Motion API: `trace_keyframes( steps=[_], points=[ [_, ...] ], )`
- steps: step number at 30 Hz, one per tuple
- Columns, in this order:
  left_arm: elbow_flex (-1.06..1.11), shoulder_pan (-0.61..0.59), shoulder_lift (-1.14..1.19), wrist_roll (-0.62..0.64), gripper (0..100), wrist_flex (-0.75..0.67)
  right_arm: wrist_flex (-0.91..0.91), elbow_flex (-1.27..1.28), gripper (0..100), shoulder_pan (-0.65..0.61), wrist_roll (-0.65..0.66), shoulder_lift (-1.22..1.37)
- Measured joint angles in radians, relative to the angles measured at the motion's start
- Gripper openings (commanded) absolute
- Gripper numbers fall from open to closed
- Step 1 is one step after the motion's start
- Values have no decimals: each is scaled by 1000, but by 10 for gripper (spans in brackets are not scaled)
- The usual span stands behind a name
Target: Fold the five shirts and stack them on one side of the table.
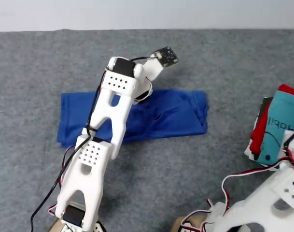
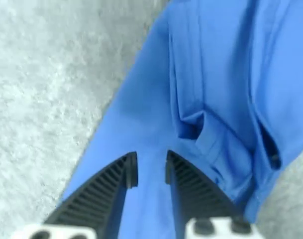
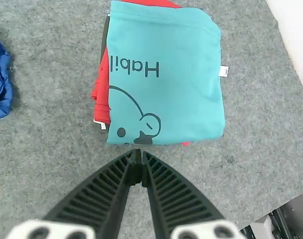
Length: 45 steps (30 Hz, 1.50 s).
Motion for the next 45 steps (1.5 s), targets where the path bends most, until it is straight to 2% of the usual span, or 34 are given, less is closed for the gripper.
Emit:
trace_keyframes(
  steps=[9,15,22,28,32,35,40,45],
  points=[
    [83,77,0,11,98,-23,0,0,14,0,0,0],
    [264,31,0,14,98,-132,0,0,14,0,0,0],
    [278,-28,2,15,97,-120,0,0,14,0,0,0],
    [133,-21,2,28,97,-8,0,0,14,0,0,0],
    [0,-9,-2,127,97,0,0,0,14,0,0,0],
    [-15,-14,-51,206,100,2,0,0,14,0,0,-2],
    [132,-112,-232,353,102,2,0,0,14,0,0,-6],
    [460,-296,-450,377,155,2,0,0,15,0,0,-6]
  ],
)
